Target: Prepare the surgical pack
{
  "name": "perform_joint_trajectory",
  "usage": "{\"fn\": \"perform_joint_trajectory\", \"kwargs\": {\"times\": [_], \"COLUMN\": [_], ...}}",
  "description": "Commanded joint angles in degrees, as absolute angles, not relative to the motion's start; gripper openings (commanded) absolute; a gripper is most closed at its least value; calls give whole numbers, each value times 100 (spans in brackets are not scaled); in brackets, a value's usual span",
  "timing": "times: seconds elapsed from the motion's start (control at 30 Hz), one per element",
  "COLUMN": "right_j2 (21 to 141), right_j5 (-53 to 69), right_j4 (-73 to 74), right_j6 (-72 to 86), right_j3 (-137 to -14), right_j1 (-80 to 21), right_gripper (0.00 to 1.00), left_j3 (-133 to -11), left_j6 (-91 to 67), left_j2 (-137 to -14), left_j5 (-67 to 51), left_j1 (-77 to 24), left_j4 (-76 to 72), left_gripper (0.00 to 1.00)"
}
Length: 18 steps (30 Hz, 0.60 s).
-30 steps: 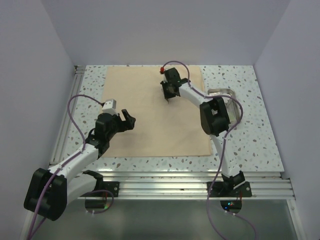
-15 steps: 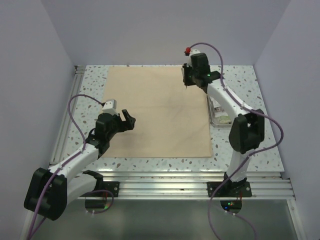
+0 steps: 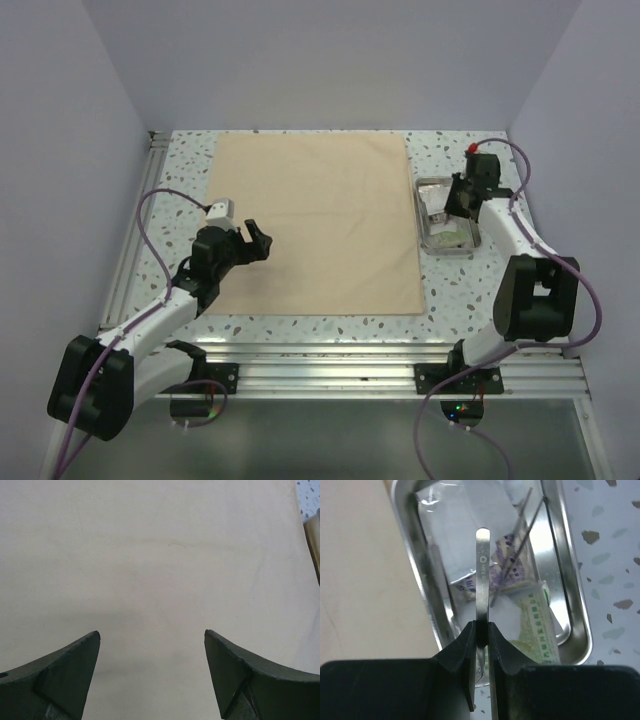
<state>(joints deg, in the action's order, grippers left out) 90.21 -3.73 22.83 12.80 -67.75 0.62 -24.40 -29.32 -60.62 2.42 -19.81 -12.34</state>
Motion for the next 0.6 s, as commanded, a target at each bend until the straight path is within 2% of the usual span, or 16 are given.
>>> {"fn": "perform_joint_trajectory", "kwargs": {"times": [0.0,0.23,0.33,0.37,0.4,0.47,0.57], "right_j2": [8868,9676,9844,9835,9748,9581,9072], "right_j5": [-202,-211,-97,-123,-158,-263,-745], "right_j4": [1995,2048,2083,2083,2083,2031,1969], "right_j6": [1626,1722,1731,1749,1758,1793,1941], "right_j3": [-6566,-6898,-7031,-7031,-6979,-6865,-6487], "right_j1": [369,387,378,387,378,387,395], "right_gripper": [0,0,12,27,35,44,49], "left_j3": [-2452,-2452,-2452,-2452,-2452,-2452,-2452], "left_j6": [-2804,-2804,-2795,-2795,-2795,-2777,-2769], "left_j2": [-5950,-5959,-5942,-5941,-5950,-5950,-5950], "left_j5": [343,334,351,360,369,369,360], "left_j1": [-2030,-2039,-2048,-2048,-2048,-2048,-2065], "left_j4": [-1371,-1362,-1362,-1362,-1362,-1362,-1380], "left_gripper": [89,89,89,89,89,89,89]}}
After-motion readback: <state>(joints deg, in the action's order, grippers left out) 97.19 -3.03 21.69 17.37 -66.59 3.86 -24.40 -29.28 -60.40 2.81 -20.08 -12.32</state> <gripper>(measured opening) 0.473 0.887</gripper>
